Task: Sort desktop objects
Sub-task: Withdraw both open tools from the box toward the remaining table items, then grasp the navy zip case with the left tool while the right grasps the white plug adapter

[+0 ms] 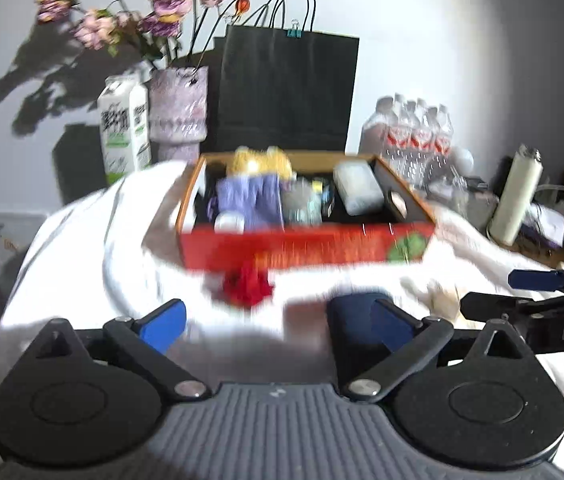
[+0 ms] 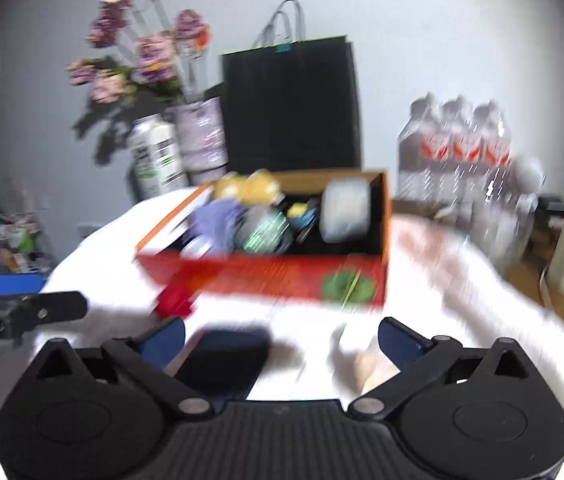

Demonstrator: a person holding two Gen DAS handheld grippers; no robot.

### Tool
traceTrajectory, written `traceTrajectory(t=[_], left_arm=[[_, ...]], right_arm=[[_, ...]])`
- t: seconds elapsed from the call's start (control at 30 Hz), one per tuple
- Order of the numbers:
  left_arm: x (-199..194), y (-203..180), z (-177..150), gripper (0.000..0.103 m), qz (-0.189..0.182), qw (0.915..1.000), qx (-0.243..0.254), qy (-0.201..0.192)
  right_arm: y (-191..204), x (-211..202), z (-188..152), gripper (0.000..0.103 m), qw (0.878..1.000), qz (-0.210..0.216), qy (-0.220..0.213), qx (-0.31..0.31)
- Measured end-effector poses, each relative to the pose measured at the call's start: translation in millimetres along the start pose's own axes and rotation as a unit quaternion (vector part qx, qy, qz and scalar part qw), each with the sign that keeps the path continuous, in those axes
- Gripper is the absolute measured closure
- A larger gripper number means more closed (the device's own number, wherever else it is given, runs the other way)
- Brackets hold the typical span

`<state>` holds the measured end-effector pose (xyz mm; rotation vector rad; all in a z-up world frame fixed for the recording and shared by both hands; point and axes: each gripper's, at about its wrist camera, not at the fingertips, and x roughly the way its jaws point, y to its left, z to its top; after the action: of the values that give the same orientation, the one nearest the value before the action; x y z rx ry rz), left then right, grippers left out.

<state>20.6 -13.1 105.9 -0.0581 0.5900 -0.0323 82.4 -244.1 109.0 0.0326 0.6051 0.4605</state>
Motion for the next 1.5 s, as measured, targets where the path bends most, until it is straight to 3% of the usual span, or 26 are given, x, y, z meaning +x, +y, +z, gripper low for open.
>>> traceTrajectory(t=[0.13,0.37,0.57,0.9,1.1,1.23,1.37,1.43,1.5], left_arm=[[-25.9,-6.4,-50.0,0.002,0.020,0.9998,0.003,0.001],[-54.9,-16.6,-107.5,0.002,0.013,0.9997,-0.003,0.018],[-49.5,-36.0,-128.4,0.002,-0.017,0.9986,0.011,0.050],[-22.3,-48.6,-107.8,0.002,-0.022,0.9992,0.025,0.022],[22.4,-54.5,-57.6,0.002,-0.025,0.9990,0.031,-0.019],[70.2,-61.6,-32.6,0.003,-0.049,0.9984,0.025,0.005],[109.8,-70.2,-23.5,0.010,-0.036,0.9985,0.033,0.023],[127.0,-68.7,-23.8,0.017,-0.043,0.9975,0.026,0.050],[131.8,-67.1,-27.5,0.024,-0.042,0.9976,0.023,0.050]], right_arm=[[5.2,-27.7,-55.5,0.000,0.999,-0.011,0.006,0.031],[35.2,-63.8,-129.8,0.000,0.994,-0.101,-0.039,-0.008],[45.1,-55.9,-161.7,0.000,0.991,-0.121,-0.027,-0.041],[33.8,-54.1,-156.2,0.001,0.994,-0.111,-0.021,-0.013],[7.2,-52.8,-109.4,0.005,0.991,-0.114,-0.060,-0.019],[-25.2,-23.1,-72.3,0.008,0.992,-0.113,-0.062,0.010],[-48.2,22.9,-45.1,0.015,0.994,-0.094,-0.044,0.028],[-61.7,48.3,-37.7,0.021,0.994,-0.097,-0.026,0.038],[-76.0,69.7,-32.9,0.035,0.994,-0.096,-0.003,0.058]])
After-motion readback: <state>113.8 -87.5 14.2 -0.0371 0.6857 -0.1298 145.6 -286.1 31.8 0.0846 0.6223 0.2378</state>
